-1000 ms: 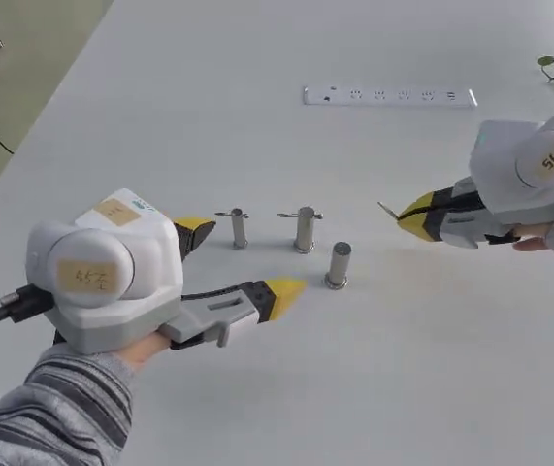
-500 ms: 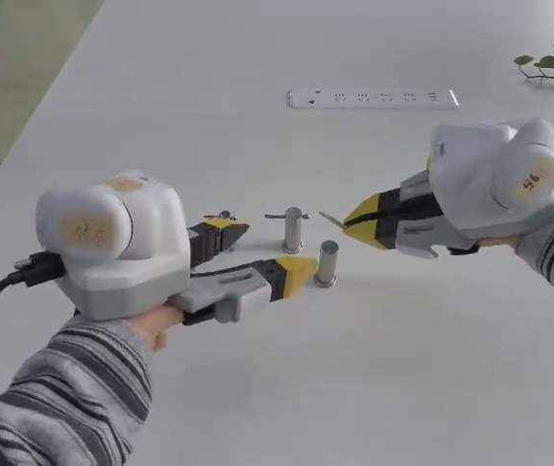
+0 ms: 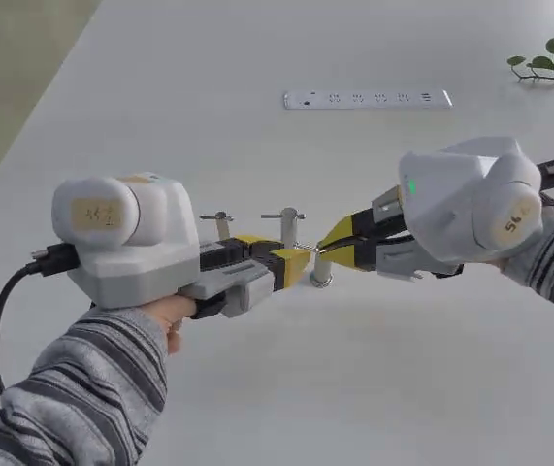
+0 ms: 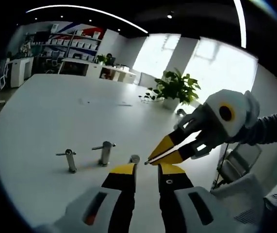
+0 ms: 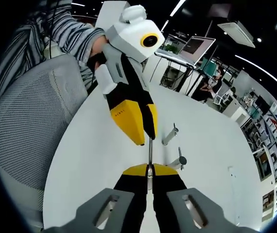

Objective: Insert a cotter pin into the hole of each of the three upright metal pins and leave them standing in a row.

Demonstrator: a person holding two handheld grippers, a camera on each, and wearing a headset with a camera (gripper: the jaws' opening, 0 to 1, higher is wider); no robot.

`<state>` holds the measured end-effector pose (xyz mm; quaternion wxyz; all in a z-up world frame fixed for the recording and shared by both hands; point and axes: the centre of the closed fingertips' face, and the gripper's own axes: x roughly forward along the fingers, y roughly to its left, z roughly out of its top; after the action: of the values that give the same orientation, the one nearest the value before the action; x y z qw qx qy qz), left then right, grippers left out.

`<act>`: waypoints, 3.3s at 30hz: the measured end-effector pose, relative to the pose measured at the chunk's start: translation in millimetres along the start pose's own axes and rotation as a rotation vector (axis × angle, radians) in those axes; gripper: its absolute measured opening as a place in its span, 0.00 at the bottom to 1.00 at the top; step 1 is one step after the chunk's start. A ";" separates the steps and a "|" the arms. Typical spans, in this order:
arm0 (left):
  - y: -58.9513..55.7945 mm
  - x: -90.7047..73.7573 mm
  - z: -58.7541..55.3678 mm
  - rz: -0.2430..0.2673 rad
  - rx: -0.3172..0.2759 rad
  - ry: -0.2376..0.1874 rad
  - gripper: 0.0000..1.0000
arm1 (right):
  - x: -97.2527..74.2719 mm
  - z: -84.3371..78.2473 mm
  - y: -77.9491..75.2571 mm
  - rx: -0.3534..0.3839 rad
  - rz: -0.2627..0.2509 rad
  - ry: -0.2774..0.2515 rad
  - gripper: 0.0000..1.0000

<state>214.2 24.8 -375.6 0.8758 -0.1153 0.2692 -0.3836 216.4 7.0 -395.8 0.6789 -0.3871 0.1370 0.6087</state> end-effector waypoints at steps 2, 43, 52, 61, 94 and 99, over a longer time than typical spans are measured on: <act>-1.1 0.6 -1.0 -0.002 0.000 0.005 0.10 | -0.2 1.9 1.7 -0.013 0.004 -0.004 0.00; -25.5 -4.3 -27.0 -0.154 0.377 0.120 0.00 | -4.6 1.1 24.1 0.410 0.167 -0.109 0.08; -36.2 -14.1 -21.2 -0.229 0.431 0.074 0.00 | -5.2 0.4 42.0 0.548 0.241 -0.149 0.10; -42.8 -18.0 -19.4 -0.274 0.408 0.053 0.00 | -8.0 11.3 50.3 0.579 0.269 -0.199 0.05; -26.2 -1.2 -27.2 -0.177 0.446 0.068 0.06 | -15.2 0.0 44.4 0.246 0.193 -0.047 0.00; -19.8 5.8 -25.5 -0.130 0.453 0.049 0.19 | -14.6 -15.1 34.5 0.225 0.168 0.004 0.00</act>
<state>191.2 7.2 -390.8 0.8460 0.0764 0.1895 -0.4924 185.3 -15.3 -408.7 0.6644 -0.2971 0.2377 0.6433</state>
